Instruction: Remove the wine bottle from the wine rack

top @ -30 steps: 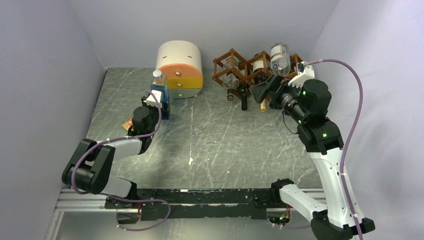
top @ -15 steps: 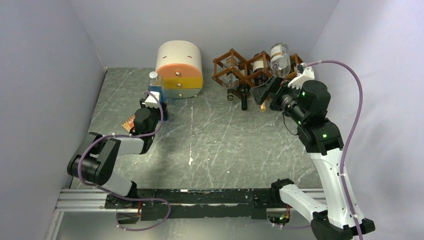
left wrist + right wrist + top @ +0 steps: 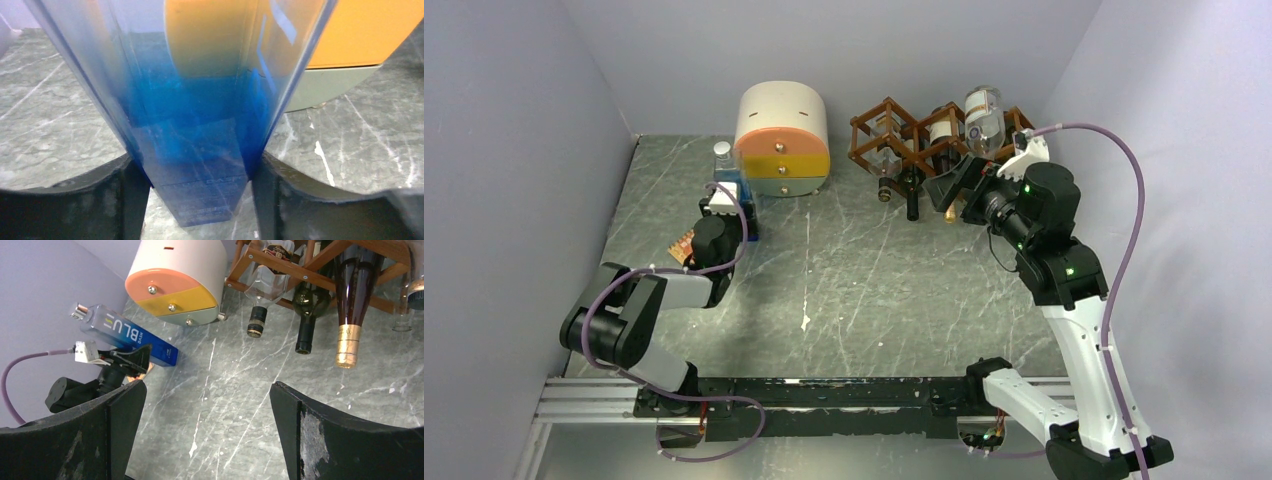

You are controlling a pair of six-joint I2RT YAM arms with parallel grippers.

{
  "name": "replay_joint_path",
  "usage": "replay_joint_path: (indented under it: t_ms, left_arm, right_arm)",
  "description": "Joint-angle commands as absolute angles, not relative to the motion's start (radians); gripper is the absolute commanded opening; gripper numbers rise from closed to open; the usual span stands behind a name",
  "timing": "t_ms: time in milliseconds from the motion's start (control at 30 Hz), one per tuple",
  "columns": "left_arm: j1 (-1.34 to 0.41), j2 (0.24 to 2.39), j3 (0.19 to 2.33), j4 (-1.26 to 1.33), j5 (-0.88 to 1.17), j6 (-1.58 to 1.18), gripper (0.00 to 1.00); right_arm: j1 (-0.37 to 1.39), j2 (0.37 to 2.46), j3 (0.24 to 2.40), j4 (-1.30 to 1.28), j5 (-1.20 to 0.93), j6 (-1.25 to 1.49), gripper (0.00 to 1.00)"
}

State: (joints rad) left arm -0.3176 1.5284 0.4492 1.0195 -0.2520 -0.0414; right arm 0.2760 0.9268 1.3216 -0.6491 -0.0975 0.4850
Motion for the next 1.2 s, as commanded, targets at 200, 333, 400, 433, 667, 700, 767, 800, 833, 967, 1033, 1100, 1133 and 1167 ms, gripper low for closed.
replay_joint_path:
  t_ms: [200,333,400,433,667,700,767,800,833,967,1033,1100,1133,1167]
  left_arm:
    - [-0.311,1.482,0.489,1.146,-0.300,-0.073,0.94]
    - [-0.313,1.449,0.484,1.120,-0.344,-0.112,0.97]
    - [-0.316,1.424,0.469,1.123,-0.365,-0.127,0.98]
    - [-0.318,1.411,0.460,1.123,-0.372,-0.130,0.99]
    - [-0.347,1.269,0.438,1.078,-0.415,-0.121,1.00]
    - [-0.352,1.246,0.437,1.068,-0.423,-0.116,1.00]
    - [-0.364,1.198,0.438,1.053,-0.421,-0.098,1.00]
    - [-0.373,1.179,0.441,1.043,-0.425,-0.084,1.00]
    - [-0.381,1.160,0.440,1.040,-0.428,-0.069,1.00]
    - [-0.418,1.089,0.455,1.020,-0.456,0.000,1.00]
    - [-0.430,1.044,0.473,0.973,-0.460,0.025,1.00]
    - [-0.442,0.995,0.496,0.926,-0.460,0.050,1.00]
    - [-0.450,0.971,0.507,0.904,-0.464,0.064,1.00]
    - [-0.457,0.942,0.521,0.879,-0.464,0.072,1.00]
  right_arm:
    - [0.273,0.912,1.306,-0.644,-0.093,0.482,1.00]
    - [0.274,0.915,1.313,-0.645,-0.095,0.477,1.00]
    - [0.273,0.919,1.326,-0.650,-0.103,0.470,1.00]
    - [0.273,0.919,1.331,-0.652,-0.103,0.469,1.00]
    - [0.273,0.918,1.340,-0.657,-0.097,0.457,1.00]
    - [0.273,0.919,1.338,-0.660,-0.098,0.458,1.00]
    - [0.273,0.921,1.331,-0.658,-0.101,0.460,1.00]
    - [0.273,0.921,1.326,-0.655,-0.104,0.461,1.00]
    - [0.273,0.921,1.320,-0.651,-0.106,0.464,1.00]
    - [0.273,0.933,1.312,-0.647,-0.103,0.466,1.00]
    - [0.273,0.944,1.313,-0.652,-0.099,0.465,1.00]
    - [0.273,0.954,1.312,-0.658,-0.095,0.463,1.00]
    - [0.273,0.960,1.310,-0.659,-0.094,0.460,1.00]
    - [0.273,0.966,1.308,-0.661,-0.093,0.458,1.00]
